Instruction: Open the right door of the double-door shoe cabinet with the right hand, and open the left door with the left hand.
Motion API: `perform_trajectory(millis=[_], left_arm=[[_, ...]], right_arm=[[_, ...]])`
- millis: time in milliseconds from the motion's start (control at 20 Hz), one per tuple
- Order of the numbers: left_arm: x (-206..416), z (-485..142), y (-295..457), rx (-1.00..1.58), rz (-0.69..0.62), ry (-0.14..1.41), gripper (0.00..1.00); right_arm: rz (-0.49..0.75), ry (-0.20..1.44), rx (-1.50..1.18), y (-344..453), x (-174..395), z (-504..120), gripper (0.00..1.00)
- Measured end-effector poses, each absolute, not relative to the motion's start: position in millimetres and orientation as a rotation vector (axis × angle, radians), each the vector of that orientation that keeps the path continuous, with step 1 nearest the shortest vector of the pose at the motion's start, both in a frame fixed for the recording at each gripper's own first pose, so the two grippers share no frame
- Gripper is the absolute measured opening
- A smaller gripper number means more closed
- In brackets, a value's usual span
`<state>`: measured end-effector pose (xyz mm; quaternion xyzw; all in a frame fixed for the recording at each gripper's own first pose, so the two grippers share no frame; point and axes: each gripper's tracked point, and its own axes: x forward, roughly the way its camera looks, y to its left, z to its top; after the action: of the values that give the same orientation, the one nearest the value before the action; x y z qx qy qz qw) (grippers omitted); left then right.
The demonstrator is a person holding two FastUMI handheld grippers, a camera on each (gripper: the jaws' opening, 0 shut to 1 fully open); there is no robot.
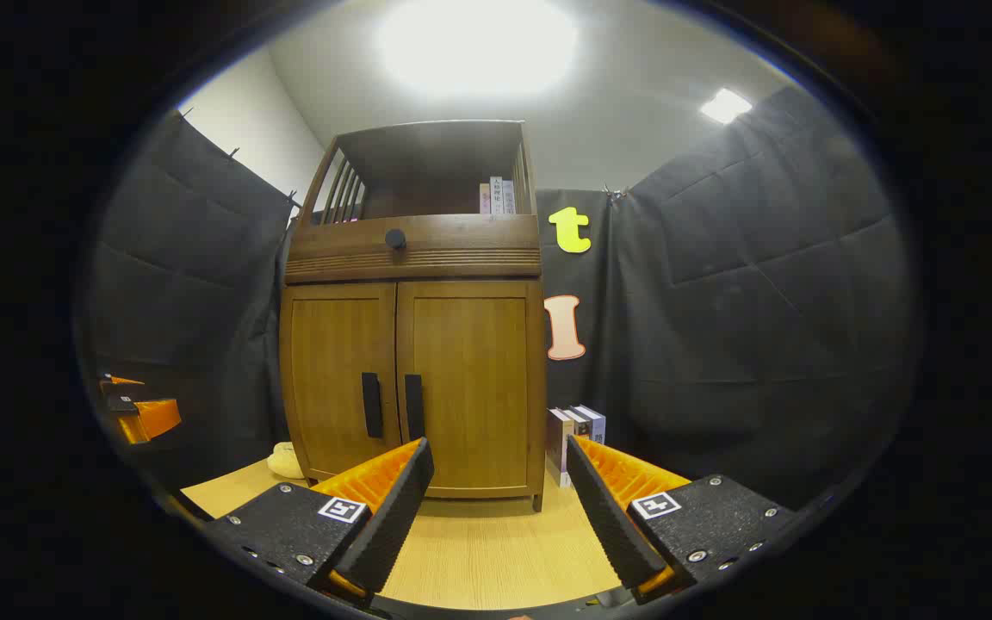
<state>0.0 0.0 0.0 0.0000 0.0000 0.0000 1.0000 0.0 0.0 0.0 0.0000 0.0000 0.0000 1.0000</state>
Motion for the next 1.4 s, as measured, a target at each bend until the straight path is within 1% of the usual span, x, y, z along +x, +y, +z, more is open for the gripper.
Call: perform_trajectory(millis=[200,250,300,350,550,600,650,800,850,900,1400], left_arm=[[0.1,-0.3,1.1,-0.001,0.003,-0.001,1.0],[0.5,-0.9,1.4,-0.002,0.004,-0.001,0.94],[-0.1,0.2,2.3,-0.003,0.005,-0.002,0.94],[-0.1,-1.0,0.9,-0.004,0.005,-0.003,1.0],[0.2,-0.1,-0.5,-0.003,0.006,-0.007,1.0],[1.3,0.3,-0.8,-0.002,0.006,-0.007,1.0],[0.6,0.0,-0.7,-0.002,0.006,-0.009,1.0],[0.2,-0.2,-0.9,-0.005,0.008,-0.01,1.0],[0.5,0.1,-0.5,-0.007,0.01,-0.009,0.94],[0.9,1.0,-0.4,-0.007,0.01,-0.009,1.0],[0.6,1.1,3.5,0.0,0.051,-0.024,1.0]], right_arm=[[0.001,0.004,0.001,1.1,0.6,-1.6,0.96],[0.003,0.005,0.002,1.6,0.8,-1.5,0.96],[0.004,0.004,0.001,1.3,1.5,-1.8,0.96],[0.005,0.005,-0.002,1.5,1.8,-1.3,0.96],[0.006,0.007,-0.001,2.5,2.1,-3.0,0.96],[0.006,0.008,0.0,2.9,2.6,-2.5,0.94],[0.006,0.008,0.0,3.0,3.1,-1.7,0.96],[0.007,0.005,0.002,2.6,4.6,-2.2,0.96],[0.008,0.005,0.002,3.4,5.7,-2.0,0.96],[0.01,0.006,0.004,3.8,6.3,-2.4,0.96],[0.051,-0.01,0.013,20.6,40.6,6.7,0.96]])
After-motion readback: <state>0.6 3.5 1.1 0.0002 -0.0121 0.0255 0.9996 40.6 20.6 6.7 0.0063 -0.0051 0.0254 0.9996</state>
